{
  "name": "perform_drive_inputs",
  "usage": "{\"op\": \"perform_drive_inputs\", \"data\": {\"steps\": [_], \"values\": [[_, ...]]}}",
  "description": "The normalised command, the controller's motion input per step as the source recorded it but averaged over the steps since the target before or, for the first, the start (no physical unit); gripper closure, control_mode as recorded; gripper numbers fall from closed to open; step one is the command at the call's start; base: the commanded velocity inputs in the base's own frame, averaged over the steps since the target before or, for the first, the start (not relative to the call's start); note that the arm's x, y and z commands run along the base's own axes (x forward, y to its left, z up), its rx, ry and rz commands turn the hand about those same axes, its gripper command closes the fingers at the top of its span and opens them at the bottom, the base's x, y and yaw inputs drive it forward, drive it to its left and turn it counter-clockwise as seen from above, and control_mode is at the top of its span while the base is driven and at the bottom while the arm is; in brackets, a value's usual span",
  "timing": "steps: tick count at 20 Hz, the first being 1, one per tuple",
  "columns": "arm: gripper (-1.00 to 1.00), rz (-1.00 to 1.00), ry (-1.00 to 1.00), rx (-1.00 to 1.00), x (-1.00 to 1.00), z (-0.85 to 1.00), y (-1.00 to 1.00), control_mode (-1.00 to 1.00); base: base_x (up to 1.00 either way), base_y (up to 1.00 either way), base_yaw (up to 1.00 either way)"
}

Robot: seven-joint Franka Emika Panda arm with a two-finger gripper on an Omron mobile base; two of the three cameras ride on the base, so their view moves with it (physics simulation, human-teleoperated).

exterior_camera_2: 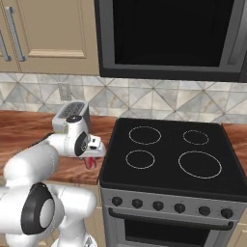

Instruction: Four empty soda cans are scattered around the kitchen. Gather all the cans and cluster them next to the stove for recycling.

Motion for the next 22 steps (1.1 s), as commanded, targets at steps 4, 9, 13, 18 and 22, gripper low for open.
{"op": "perform_drive_inputs", "data": {"steps": [4, 9, 13, 18, 22], "values": [[1.00, 0.00, 0.06, 0.00, 0.35, -0.27, -0.21, -1.00, 0.00, 0.00, 0.00], [1.00, 0.00, 0.04, 0.02, 0.18, -0.37, -0.04, -1.00, 0.00, 0.00, 0.00], [1.00, 0.00, 0.00, 0.04, 0.12, -0.24, 0.00, -1.00, 0.00, 0.00, 0.00], [-1.00, 0.00, 0.00, 0.04, -0.17, -0.11, 0.00, -1.00, 0.00, 0.00, 0.00], [-1.00, 0.00, 0.00, 0.03, -0.34, 0.00, 0.04, -1.00, 0.00, 0.00, 0.00]]}}
